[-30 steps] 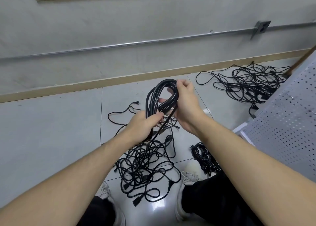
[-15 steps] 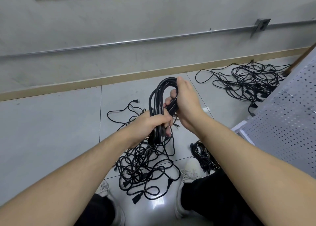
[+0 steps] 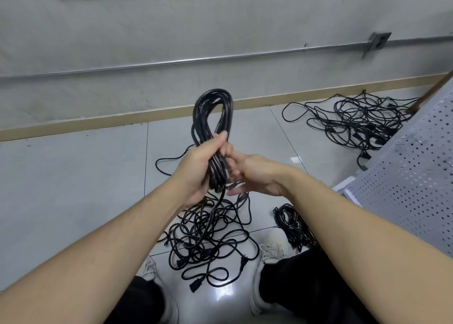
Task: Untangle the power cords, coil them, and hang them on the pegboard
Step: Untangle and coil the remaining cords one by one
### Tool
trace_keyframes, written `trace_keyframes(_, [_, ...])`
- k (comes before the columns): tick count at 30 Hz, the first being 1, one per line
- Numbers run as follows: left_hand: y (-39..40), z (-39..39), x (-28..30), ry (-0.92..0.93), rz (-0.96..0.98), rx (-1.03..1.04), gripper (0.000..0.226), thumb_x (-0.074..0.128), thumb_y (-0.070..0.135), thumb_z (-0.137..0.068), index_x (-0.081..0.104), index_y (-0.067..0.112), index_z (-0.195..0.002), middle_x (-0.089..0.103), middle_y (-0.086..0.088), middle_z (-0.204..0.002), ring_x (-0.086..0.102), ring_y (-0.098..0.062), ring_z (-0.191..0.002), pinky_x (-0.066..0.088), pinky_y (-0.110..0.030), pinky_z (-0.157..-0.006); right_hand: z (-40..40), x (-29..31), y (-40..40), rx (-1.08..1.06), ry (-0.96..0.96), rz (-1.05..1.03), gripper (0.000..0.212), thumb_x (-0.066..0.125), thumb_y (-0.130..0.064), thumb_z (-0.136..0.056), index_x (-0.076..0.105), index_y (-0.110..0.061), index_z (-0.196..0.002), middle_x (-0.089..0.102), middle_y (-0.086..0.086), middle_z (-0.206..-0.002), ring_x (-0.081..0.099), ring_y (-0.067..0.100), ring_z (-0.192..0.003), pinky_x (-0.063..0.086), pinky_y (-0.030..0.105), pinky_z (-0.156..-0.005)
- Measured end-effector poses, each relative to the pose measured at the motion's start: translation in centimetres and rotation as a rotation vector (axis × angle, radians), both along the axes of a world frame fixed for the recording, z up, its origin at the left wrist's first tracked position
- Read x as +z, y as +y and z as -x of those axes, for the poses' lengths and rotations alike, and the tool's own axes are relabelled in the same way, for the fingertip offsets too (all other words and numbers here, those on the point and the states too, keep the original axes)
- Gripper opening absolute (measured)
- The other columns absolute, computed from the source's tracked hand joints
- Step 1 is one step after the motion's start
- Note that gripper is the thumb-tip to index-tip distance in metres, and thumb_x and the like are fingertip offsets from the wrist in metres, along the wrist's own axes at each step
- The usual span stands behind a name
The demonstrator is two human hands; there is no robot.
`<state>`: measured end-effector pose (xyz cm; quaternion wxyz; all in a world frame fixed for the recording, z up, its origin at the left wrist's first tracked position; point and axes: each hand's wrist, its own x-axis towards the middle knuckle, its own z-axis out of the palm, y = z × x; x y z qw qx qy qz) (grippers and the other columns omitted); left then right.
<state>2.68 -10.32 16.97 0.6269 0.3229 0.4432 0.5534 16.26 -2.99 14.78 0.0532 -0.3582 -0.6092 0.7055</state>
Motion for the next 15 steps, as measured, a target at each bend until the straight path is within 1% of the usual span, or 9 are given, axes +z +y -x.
trace_keyframes(1, [0.1, 0.3, 0.1, -0.04, -0.002, 0.039, 0.036, 0.059, 0.037, -0.097, 0.052, 0.019, -0.066, 0.053, 0.001, -0.076, 0.057, -0.016, -0.06, 0.046, -0.038, -0.072, -0.2, -0.3, -0.1, 0.124, -0.043, -0.058, 0.046, 0.045, 0.001, -0.095, 0.055, -0.034, -0.123, 0.066, -0.02, -0.089, 0.065, -0.001, -0.086, 0.052, 0.048, -0.103])
trace_keyframes(3, [0.4, 0.7, 0.4, -0.091, 0.002, 0.123, 0.038, 0.054, 0.034, -0.102, 0.05, 0.019, -0.068, 0.051, 0.003, -0.077, 0.052, -0.014, -0.06, 0.05, -0.034, -0.065, 0.0, -0.6, -0.8, 0.352, -0.165, -0.139, 0.055, 0.06, -0.009, -0.088, 0.054, -0.038, -0.135, 0.059, -0.016, -0.137, 0.055, 0.008, -0.126, 0.041, 0.044, -0.115])
trace_keyframes(4, [0.6, 0.9, 0.5, -0.107, 0.006, 0.158, 0.038, 0.052, 0.033, -0.103, 0.049, 0.018, -0.068, 0.051, 0.002, -0.077, 0.051, -0.014, -0.059, 0.05, -0.031, -0.061, 0.4, -1.1, -1.2, 0.422, -0.205, -0.161, 0.05, 0.066, -0.015, -0.086, 0.059, -0.037, -0.13, 0.056, -0.01, -0.143, 0.051, 0.013, -0.133, 0.037, 0.042, -0.118])
trace_keyframes(6, [0.7, 1.3, 0.6, -0.115, 0.014, 0.207, 0.039, 0.051, 0.033, -0.104, 0.049, 0.019, -0.068, 0.051, 0.003, -0.077, 0.049, -0.013, -0.058, 0.047, -0.027, -0.054, 1.0, -1.8, -2.0, 0.425, -0.213, -0.203, 0.022, 0.072, -0.025, -0.088, 0.068, -0.027, -0.11, 0.064, 0.002, -0.136, 0.055, 0.019, -0.131, 0.036, 0.042, -0.119])
trace_keyframes(7, [0.8, 1.5, 0.7, -0.112, 0.021, 0.23, 0.039, 0.051, 0.034, -0.104, 0.049, 0.019, -0.068, 0.051, 0.003, -0.077, 0.049, -0.013, -0.058, 0.045, -0.026, -0.052, 1.2, -1.7, -2.3, 0.387, -0.206, -0.228, 0.012, 0.072, -0.029, -0.09, 0.068, -0.021, -0.099, 0.068, 0.006, -0.128, 0.059, 0.019, -0.126, 0.038, 0.042, -0.117])
trace_keyframes(9, [1.0, 1.9, 1.0, -0.12, 0.024, 0.282, 0.04, 0.052, 0.034, -0.104, 0.049, 0.02, -0.066, 0.051, 0.003, -0.075, 0.048, -0.013, -0.057, 0.042, -0.026, -0.05, 1.3, -1.7, -2.4, 0.321, -0.199, -0.245, 0.02, 0.069, -0.032, -0.095, 0.06, -0.018, -0.084, 0.077, 0.008, -0.1, 0.07, 0.019, -0.104, 0.047, 0.032, -0.105])
trace_keyframes(11, [1.2, 2.6, 1.4, -0.132, 0.021, 0.347, 0.042, 0.052, 0.033, -0.104, 0.049, 0.021, -0.064, 0.051, 0.004, -0.071, 0.048, -0.013, -0.055, 0.041, -0.026, -0.049, 1.3, -1.7, -2.5, 0.296, -0.228, -0.278, 0.021, 0.065, -0.032, -0.098, 0.055, -0.019, -0.085, 0.068, 0.001, -0.075, 0.072, 0.018, -0.079, 0.049, 0.022, -0.079])
trace_keyframes(13, [1.4, 3.6, 1.5, -0.075, 0.025, 0.415, 0.04, 0.052, 0.031, -0.104, 0.049, 0.021, -0.066, 0.049, 0.005, -0.069, 0.049, -0.012, -0.052, 0.041, -0.026, -0.05, 1.1, -1.7, -2.4, 0.327, -0.317, -0.395, 0.024, 0.066, -0.039, -0.096, 0.057, -0.018, -0.09, 0.06, -0.002, -0.076, 0.07, 0.016, -0.067, 0.046, 0.026, -0.069])
trace_keyframes(15, [1.6, 4.5, 1.1, 0.076, 0.037, 0.496, 0.035, 0.056, 0.031, -0.103, 0.049, 0.02, -0.071, 0.049, 0.005, -0.07, 0.053, -0.011, -0.052, 0.041, -0.026, -0.052, 0.8, -1.4, -2.1, 0.37, -0.405, -0.458, 0.027, 0.065, -0.042, -0.096, 0.056, -0.018, -0.086, 0.065, 0.002, -0.077, 0.068, 0.015, -0.064, 0.048, 0.03, -0.072])
